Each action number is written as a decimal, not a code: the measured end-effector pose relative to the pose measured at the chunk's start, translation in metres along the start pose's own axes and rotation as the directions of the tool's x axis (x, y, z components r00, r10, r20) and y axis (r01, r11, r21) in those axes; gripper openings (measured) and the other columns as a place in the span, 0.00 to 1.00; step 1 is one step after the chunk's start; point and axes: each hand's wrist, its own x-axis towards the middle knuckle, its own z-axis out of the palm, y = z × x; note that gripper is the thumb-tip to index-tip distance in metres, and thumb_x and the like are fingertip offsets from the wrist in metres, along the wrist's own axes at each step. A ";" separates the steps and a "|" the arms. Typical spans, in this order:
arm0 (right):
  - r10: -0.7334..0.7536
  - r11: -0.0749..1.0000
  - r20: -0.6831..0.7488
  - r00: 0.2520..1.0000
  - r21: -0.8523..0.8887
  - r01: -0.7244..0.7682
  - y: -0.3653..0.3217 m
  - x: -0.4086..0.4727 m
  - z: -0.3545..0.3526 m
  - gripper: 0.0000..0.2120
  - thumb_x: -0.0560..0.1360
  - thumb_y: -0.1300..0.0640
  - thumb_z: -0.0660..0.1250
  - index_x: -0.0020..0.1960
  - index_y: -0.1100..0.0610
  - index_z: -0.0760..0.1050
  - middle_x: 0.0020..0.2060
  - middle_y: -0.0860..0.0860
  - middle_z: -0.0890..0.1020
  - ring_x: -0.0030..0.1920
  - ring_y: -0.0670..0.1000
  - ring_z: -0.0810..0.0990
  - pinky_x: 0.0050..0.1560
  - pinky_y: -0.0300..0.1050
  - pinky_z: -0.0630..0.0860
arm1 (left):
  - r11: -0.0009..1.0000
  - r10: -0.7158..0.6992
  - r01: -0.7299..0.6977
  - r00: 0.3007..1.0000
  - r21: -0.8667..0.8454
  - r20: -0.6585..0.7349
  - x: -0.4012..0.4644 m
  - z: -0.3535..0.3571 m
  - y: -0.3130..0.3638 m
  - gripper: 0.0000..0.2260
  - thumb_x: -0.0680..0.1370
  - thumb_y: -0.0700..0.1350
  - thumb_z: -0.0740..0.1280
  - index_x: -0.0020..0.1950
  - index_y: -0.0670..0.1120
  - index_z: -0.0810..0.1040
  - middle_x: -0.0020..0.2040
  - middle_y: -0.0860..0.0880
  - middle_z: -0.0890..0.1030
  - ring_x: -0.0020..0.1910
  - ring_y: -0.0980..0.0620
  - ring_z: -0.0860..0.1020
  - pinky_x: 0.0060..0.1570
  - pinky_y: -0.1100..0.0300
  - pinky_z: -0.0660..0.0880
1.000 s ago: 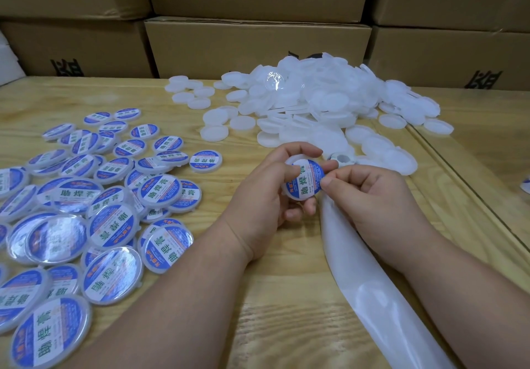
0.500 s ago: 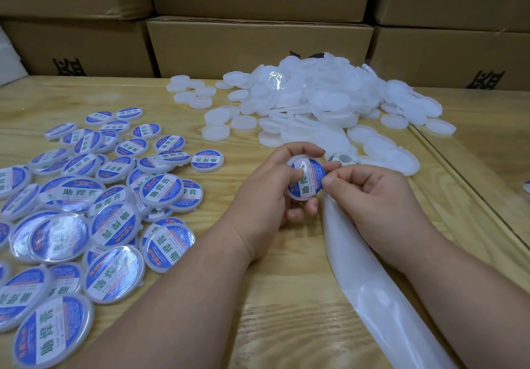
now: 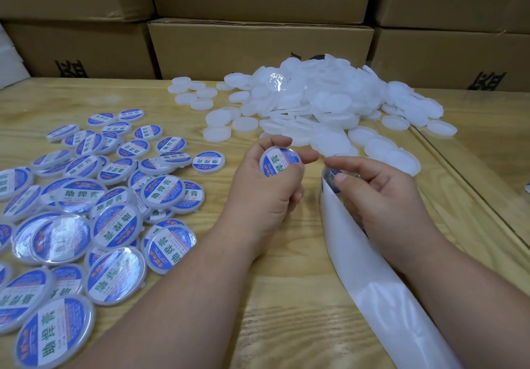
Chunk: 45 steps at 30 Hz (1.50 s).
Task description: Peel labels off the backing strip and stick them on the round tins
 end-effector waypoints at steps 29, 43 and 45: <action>-0.013 0.998 -0.064 0.998 0.065 0.017 -0.006 -0.002 0.005 0.09 0.79 0.64 0.67 0.40 0.60 0.79 0.22 0.44 0.76 0.20 0.40 0.71 0.24 0.28 0.67 | 0.984 -0.076 0.046 0.982 0.170 0.173 0.000 0.009 -0.007 0.12 0.77 0.52 0.64 0.58 0.53 0.68 0.41 0.49 0.82 0.34 0.50 0.77 0.33 0.57 0.74; 0.023 1.000 -0.100 0.995 -0.005 -0.023 -0.003 0.000 0.006 0.06 0.80 0.63 0.67 0.48 0.57 0.82 0.23 0.41 0.76 0.23 0.40 0.73 0.26 0.27 0.68 | 0.733 -0.266 -0.096 0.870 -0.673 -0.415 0.019 -0.024 0.014 0.14 0.87 0.40 0.54 0.72 0.40 0.67 0.58 0.43 0.83 0.44 0.47 0.87 0.42 0.52 0.84; 0.028 1.000 -0.102 0.994 -0.005 -0.029 -0.003 0.000 0.006 0.06 0.80 0.63 0.67 0.47 0.57 0.82 0.24 0.41 0.77 0.23 0.39 0.74 0.27 0.27 0.68 | 0.722 -0.281 -0.116 0.852 -0.682 -0.442 0.017 -0.026 0.015 0.15 0.88 0.41 0.52 0.72 0.38 0.67 0.56 0.45 0.84 0.43 0.48 0.87 0.44 0.51 0.83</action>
